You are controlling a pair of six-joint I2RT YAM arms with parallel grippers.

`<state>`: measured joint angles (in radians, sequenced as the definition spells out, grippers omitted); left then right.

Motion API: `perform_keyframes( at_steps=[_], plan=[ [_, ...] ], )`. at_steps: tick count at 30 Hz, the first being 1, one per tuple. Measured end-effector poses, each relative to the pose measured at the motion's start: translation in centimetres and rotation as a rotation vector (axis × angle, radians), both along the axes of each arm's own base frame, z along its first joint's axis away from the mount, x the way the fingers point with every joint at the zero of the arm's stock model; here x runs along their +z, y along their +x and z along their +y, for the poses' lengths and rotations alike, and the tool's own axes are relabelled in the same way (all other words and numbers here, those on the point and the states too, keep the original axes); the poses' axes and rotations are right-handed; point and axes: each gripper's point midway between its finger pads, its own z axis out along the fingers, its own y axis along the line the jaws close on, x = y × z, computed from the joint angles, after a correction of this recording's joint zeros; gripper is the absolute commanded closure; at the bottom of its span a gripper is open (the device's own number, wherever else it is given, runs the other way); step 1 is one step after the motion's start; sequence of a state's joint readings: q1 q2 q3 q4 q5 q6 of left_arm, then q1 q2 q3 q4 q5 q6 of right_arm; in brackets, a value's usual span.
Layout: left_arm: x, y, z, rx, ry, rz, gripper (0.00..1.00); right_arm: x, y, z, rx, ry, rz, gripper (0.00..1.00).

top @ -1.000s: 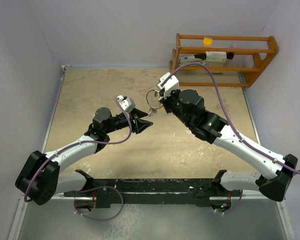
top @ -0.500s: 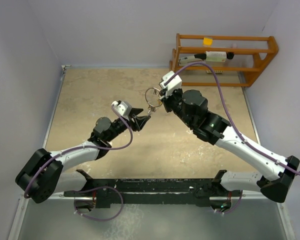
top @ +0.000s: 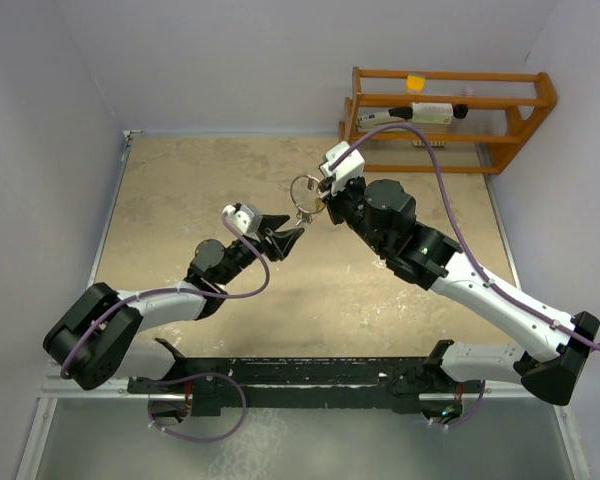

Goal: Remove the keys from the keyring

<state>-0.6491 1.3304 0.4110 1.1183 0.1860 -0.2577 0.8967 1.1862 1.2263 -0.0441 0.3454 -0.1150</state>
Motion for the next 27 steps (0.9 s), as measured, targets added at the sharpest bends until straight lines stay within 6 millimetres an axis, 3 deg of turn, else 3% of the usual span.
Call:
perform_keyframes(
  at_steps=[12, 23, 27],
  plan=[
    [0.1, -0.3, -0.8, -0.024, -0.027, -0.002, 0.57, 0.1, 0.0, 0.1, 0.003, 0.005, -0.003, 1.00],
    [-1.8, 0.1, -1.3, -0.029, -0.020, 0.039, 0.57, 0.1, -0.1, 0.2, 0.009, 0.008, -0.002, 1.00],
    [-1.3, 0.0, -1.4, -0.034, -0.035, 0.026, 0.58, 0.1, -0.1, 0.2, 0.010, 0.008, -0.001, 1.00]
  ],
)
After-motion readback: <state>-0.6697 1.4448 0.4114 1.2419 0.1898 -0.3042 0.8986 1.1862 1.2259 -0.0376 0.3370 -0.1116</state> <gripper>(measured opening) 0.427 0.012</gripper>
